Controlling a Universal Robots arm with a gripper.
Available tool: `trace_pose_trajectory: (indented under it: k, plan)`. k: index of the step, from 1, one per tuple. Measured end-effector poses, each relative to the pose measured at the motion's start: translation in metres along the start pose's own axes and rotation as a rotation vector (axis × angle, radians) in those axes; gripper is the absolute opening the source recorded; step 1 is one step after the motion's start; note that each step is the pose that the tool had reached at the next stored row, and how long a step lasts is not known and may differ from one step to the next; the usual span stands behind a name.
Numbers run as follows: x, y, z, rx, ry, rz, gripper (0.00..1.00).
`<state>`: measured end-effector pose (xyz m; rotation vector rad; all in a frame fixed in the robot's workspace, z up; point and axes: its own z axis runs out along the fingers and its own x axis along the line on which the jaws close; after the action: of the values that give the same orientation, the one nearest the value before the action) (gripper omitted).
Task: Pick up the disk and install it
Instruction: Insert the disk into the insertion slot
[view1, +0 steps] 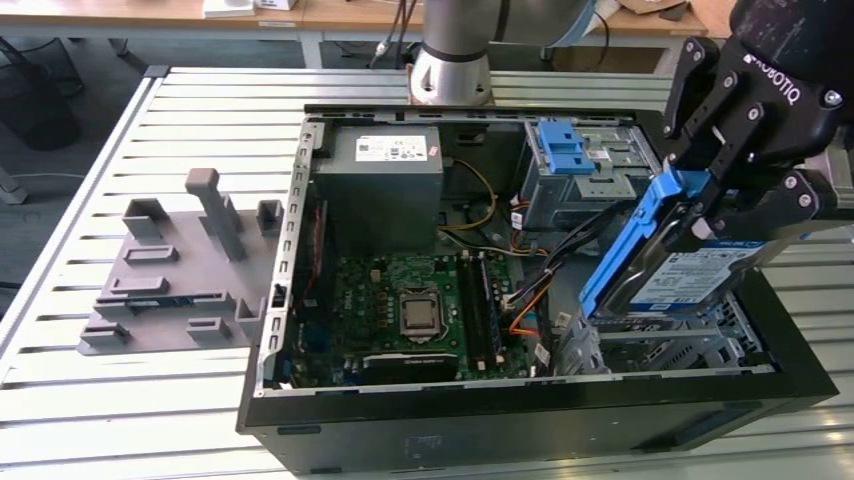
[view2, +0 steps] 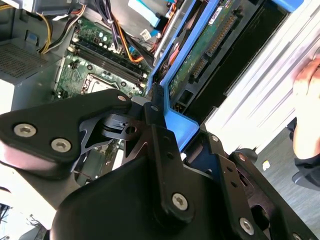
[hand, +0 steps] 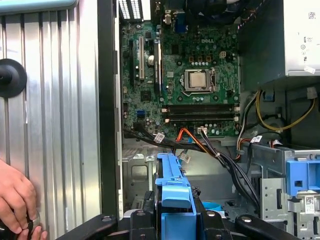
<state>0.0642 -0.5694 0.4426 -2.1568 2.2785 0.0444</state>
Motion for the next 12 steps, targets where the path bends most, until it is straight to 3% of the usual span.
trace_pose_trajectory:
  k: [5, 12]
  plan:
    - [-0.0004, -0.0084, 0.0027, 0.0000, 0.0001, 0.000, 0.37]
    - [0.0001, -0.0093, 0.0046, -0.0003, 0.0004, -0.017, 0.37]
